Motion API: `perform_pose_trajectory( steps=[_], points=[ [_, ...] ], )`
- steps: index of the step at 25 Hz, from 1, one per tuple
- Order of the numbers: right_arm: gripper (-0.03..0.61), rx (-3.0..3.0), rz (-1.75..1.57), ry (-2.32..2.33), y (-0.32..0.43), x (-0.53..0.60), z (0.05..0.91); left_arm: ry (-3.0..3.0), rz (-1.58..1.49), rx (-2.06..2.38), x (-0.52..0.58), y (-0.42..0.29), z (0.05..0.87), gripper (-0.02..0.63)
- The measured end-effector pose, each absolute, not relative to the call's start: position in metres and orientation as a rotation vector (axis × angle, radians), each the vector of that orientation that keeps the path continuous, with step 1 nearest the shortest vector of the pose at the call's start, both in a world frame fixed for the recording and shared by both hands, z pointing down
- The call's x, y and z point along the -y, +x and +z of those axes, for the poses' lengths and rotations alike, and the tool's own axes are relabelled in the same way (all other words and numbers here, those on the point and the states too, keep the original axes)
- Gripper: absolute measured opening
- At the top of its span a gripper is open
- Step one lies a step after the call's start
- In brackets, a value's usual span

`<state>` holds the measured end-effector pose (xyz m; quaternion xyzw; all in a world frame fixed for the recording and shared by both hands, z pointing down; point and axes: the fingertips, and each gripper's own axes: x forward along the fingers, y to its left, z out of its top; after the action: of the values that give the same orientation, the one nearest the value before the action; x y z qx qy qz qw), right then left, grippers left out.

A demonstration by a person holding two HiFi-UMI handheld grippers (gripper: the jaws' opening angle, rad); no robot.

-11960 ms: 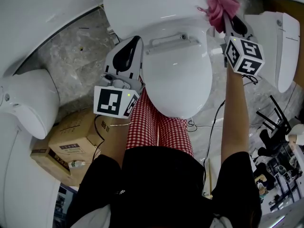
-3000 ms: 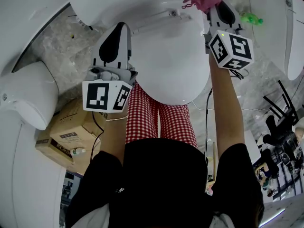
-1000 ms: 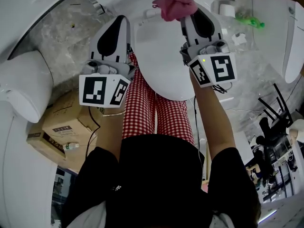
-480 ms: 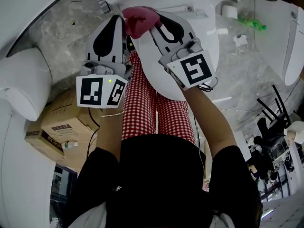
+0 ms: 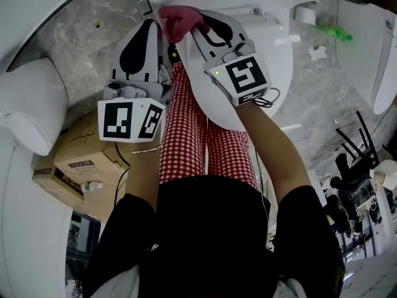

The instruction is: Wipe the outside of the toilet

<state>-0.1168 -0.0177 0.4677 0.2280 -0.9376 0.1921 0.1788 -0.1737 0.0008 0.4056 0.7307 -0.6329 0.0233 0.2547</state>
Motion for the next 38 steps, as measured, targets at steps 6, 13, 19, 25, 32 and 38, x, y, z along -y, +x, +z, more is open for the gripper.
perform_pose_trajectory(
  steps=[6,13,19,25,32,38],
  points=[
    [0.060,2.612,0.479,0.602,-0.129,0.017,0.486,1.964,0.062,1.730,-0.005,-0.186,0.409,0.011],
    [0.060,2.551,0.470,0.624,-0.134,0.028,0.504,1.954,0.074,1.728,-0.004,-0.194,0.413,0.011],
    [0.060,2.542,0.470,0.629,-0.136,0.038,0.507,1.940,0.075,1.736,-0.004,-0.203,0.415,0.011],
    [0.060,2.550,0.490,0.646,-0.136,0.040,0.508,1.945,0.080,1.716,-0.004,-0.196,0.417,0.011],
    [0.061,2.538,0.510,0.680,-0.124,0.048,0.510,1.947,0.086,1.716,0.001,-0.189,0.417,0.011],
    [0.061,2.524,0.519,0.703,-0.113,0.057,0.513,1.954,0.093,1.697,0.006,-0.178,0.420,0.011]
  ],
)
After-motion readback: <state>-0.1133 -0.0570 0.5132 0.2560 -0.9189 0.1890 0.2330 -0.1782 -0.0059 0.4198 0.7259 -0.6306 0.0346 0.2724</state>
